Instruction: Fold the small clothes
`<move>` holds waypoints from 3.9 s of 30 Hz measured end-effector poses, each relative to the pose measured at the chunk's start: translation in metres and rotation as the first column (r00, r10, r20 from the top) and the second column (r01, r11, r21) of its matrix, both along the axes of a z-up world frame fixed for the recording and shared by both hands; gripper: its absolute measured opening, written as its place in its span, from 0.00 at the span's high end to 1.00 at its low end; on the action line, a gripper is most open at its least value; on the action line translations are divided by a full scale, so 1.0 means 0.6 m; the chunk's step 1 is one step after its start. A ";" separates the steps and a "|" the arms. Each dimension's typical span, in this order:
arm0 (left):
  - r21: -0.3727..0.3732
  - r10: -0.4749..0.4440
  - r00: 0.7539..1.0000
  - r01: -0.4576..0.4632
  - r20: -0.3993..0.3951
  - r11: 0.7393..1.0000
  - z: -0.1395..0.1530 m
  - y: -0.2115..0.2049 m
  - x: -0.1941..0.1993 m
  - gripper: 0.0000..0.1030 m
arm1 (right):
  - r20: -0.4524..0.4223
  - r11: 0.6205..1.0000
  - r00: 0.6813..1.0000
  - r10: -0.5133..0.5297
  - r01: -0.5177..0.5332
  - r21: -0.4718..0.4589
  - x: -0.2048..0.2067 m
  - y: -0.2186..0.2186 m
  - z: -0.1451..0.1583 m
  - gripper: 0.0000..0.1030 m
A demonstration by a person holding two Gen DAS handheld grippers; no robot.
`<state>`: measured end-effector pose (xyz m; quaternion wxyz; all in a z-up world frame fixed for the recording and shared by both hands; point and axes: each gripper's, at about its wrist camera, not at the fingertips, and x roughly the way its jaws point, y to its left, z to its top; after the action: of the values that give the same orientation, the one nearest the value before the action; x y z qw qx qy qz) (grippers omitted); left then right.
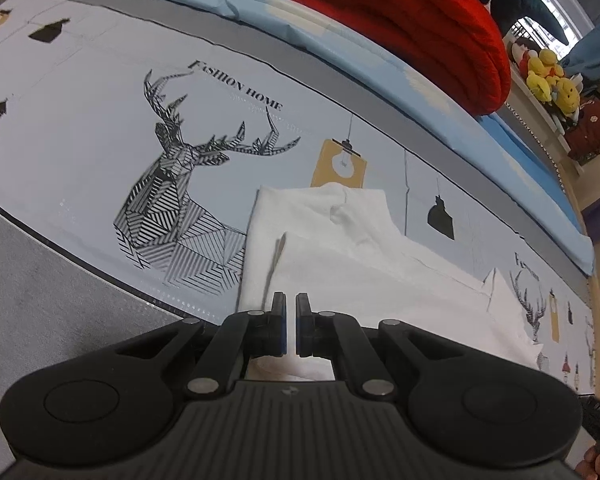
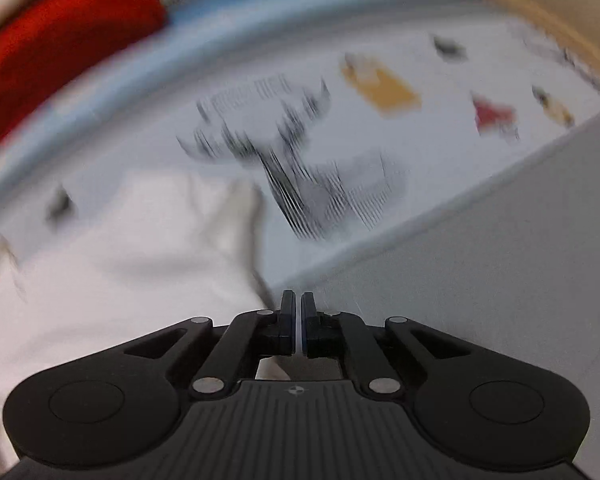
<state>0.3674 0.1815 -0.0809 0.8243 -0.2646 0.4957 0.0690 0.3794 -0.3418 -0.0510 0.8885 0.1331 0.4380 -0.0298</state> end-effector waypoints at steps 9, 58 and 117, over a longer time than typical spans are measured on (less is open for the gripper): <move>-0.088 -0.006 0.998 0.001 -0.055 0.996 -0.035 0.000 0.003 0.97 | -0.220 0.999 0.975 0.023 -0.028 -0.018 0.024 0.021 -0.081 0.55; -0.013 -0.367 0.929 0.367 -0.035 0.930 -0.055 -0.019 0.028 0.85 | -0.063 0.987 0.985 0.161 -0.160 0.013 0.084 0.010 -0.042 0.69; 0.157 -0.336 0.927 0.361 -0.166 0.919 -0.047 -0.054 -0.519 0.76 | -0.223 0.995 0.974 0.036 -0.056 -0.086 -0.471 -0.033 -0.100 0.67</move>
<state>0.0558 0.1492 -0.1089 0.8086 -0.0892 0.5814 -0.0155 0.0970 -0.3617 -0.1108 0.8398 0.0780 0.5355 -0.0437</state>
